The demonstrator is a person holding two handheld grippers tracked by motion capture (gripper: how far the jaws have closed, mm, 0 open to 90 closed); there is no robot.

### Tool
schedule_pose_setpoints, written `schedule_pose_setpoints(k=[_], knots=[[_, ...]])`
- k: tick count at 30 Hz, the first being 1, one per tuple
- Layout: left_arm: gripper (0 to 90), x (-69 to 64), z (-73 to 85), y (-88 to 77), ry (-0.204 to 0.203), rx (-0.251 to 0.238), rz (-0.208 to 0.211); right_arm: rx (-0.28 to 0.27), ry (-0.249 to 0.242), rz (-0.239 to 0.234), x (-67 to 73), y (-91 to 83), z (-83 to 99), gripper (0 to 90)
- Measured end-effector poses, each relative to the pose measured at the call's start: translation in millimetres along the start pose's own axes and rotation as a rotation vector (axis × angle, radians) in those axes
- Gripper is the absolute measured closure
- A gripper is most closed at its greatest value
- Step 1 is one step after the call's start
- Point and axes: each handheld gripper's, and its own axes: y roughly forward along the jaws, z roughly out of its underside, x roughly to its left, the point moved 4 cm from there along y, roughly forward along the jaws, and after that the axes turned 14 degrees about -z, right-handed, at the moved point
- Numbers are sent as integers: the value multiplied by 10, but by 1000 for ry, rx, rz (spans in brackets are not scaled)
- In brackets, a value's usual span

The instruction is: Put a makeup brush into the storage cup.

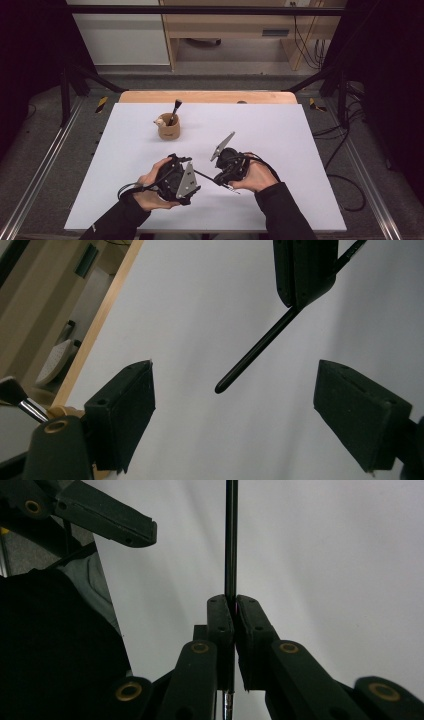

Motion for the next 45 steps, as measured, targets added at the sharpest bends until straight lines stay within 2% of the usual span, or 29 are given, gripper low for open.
schedule_pose_setpoints(k=[10,13,18,24,31,45], knots=[[201,-72,-32,48,77,0,-15,13,2,-6,0,30,-14,855],[219,-89,-37,68,117,14,-22,14,5,-7,1,38,-19,855],[243,-116,-54,95,120,6,-22,16,8,-4,1,42,-25,855],[275,-144,-57,126,145,11,-23,21,2,-11,3,51,-33,855],[338,-184,-58,155,211,19,-39,30,2,-14,-1,67,-44,855],[445,-251,-35,206,297,26,-59,32,-1,-24,18,79,-53,855]])
